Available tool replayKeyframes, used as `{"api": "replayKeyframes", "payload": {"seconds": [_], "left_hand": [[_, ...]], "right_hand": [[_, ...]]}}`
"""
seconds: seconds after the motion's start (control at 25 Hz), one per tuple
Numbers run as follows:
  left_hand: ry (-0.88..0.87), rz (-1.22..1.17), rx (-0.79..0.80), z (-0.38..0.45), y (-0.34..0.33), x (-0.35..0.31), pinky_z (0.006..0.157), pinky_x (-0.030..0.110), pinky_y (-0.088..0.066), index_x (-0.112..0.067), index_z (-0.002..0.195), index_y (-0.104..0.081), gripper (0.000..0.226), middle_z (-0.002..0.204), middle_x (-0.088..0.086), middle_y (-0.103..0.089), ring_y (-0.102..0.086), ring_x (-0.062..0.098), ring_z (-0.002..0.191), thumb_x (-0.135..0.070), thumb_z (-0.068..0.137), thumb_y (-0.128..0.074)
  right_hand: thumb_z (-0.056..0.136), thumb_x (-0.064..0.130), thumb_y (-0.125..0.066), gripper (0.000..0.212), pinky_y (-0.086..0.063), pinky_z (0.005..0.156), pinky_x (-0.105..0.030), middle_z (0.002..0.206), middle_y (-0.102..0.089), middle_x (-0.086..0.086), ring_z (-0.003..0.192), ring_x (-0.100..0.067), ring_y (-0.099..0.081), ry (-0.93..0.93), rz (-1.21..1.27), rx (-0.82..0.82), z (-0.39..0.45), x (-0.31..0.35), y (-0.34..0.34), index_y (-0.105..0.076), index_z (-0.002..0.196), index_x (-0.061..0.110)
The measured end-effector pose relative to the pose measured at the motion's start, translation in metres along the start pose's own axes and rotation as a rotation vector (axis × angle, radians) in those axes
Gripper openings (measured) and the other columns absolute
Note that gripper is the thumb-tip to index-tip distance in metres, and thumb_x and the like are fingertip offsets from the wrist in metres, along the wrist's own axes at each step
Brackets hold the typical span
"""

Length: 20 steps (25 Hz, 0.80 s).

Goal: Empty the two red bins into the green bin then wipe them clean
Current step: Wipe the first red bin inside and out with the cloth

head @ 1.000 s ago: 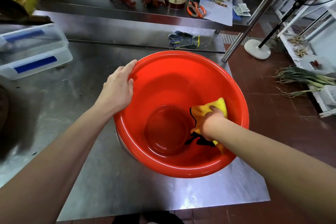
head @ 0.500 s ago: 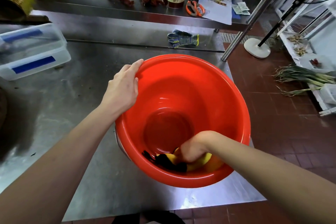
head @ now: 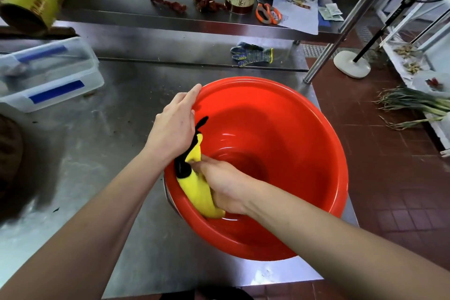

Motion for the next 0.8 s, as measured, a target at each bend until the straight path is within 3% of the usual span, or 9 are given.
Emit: {"api": "replayKeyframes", "payload": {"seconds": [0.12, 0.16, 0.2, 0.32, 0.48, 0.64, 0.76, 0.8], "left_hand": [[-0.007, 0.016, 0.011, 0.001, -0.001, 0.001, 0.094, 0.049, -0.039, -0.032, 0.159, -0.025, 0.058, 0.151, -0.004, -0.043, -0.051, 0.034, 0.125, -0.012, 0.105, -0.038], [-0.004, 0.019, 0.016, 0.001, -0.001, 0.001, 0.094, 0.05, -0.039, -0.032, 0.159, -0.025, 0.059, 0.151, -0.004, -0.043, -0.051, 0.035, 0.125, -0.012, 0.105, -0.038], [0.001, 0.017, 0.022, 0.001, 0.0, 0.001, 0.095, 0.051, -0.038, -0.032, 0.159, -0.025, 0.059, 0.152, -0.004, -0.042, -0.05, 0.035, 0.126, -0.012, 0.105, -0.038], [-0.001, -0.008, 0.026, 0.001, 0.0, 0.001, 0.096, 0.05, -0.038, -0.033, 0.158, -0.026, 0.058, 0.152, -0.005, -0.042, -0.049, 0.034, 0.128, -0.013, 0.105, -0.039], [-0.013, -0.026, 0.025, -0.001, 0.001, 0.002, 0.096, 0.05, -0.039, -0.033, 0.158, -0.027, 0.058, 0.152, -0.004, -0.042, -0.049, 0.034, 0.129, -0.013, 0.105, -0.039], [-0.005, -0.026, 0.001, -0.003, 0.0, 0.003, 0.094, 0.048, -0.04, -0.033, 0.158, -0.026, 0.058, 0.151, -0.005, -0.042, -0.052, 0.036, 0.123, -0.013, 0.105, -0.038], [0.013, -0.018, -0.005, -0.003, -0.001, 0.005, 0.094, 0.048, -0.04, -0.033, 0.158, -0.026, 0.059, 0.151, -0.005, -0.042, -0.052, 0.038, 0.122, -0.012, 0.105, -0.037], [0.019, -0.019, 0.0, -0.003, -0.001, 0.005, 0.094, 0.048, -0.04, -0.033, 0.158, -0.026, 0.059, 0.151, -0.005, -0.042, -0.052, 0.038, 0.123, -0.012, 0.104, -0.037]], "right_hand": [[0.104, 0.013, -0.049, 0.041, -0.054, 0.067, -0.025, 0.101, -0.069, -0.006, 0.081, -0.015, -0.066, 0.033, 0.197, -0.032, 0.022, 0.017, -0.008, -0.049, 0.145, 0.014], [0.104, 0.016, -0.049, 0.044, -0.053, 0.062, -0.025, 0.096, -0.068, -0.006, 0.08, -0.017, -0.067, 0.039, 0.235, -0.06, 0.033, 0.021, -0.007, -0.046, 0.147, 0.012], [0.104, 0.017, -0.048, 0.043, -0.054, 0.064, -0.027, 0.097, -0.068, -0.008, 0.085, -0.022, -0.068, 0.049, 0.273, -0.093, 0.046, 0.025, -0.003, -0.046, 0.147, 0.01], [0.103, 0.015, -0.047, 0.039, -0.056, 0.091, -0.045, 0.122, -0.068, -0.018, 0.112, -0.034, -0.067, 0.109, 0.404, -0.236, 0.075, 0.039, 0.011, -0.05, 0.141, 0.008], [0.094, 0.001, -0.059, 0.042, -0.054, 0.097, -0.05, 0.115, -0.067, -0.016, 0.099, -0.03, -0.066, 0.195, 0.408, -0.471, 0.084, 0.045, 0.026, -0.054, 0.136, 0.003], [0.089, 0.004, -0.067, 0.06, -0.048, 0.107, -0.038, 0.136, -0.06, -0.003, 0.12, -0.021, -0.061, 0.284, 0.016, -0.523, 0.063, 0.042, 0.024, -0.049, 0.146, 0.011], [0.088, 0.009, -0.063, 0.058, -0.043, 0.107, -0.036, 0.133, -0.064, -0.006, 0.127, -0.027, -0.056, 0.363, -0.553, -0.488, 0.043, 0.038, 0.023, -0.053, 0.144, 0.019], [0.089, 0.013, -0.058, 0.05, -0.045, 0.101, -0.037, 0.123, -0.068, -0.009, 0.118, -0.031, -0.059, 0.391, -0.665, -0.468, 0.036, 0.036, 0.023, -0.057, 0.137, 0.025]]}}
Point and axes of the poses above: each hand's wrist, its own z-axis towards the middle knuckle, its own y-axis out of the back of the hand, x = y × z, the point moved 2 cm from there along z, towards the middle knuckle
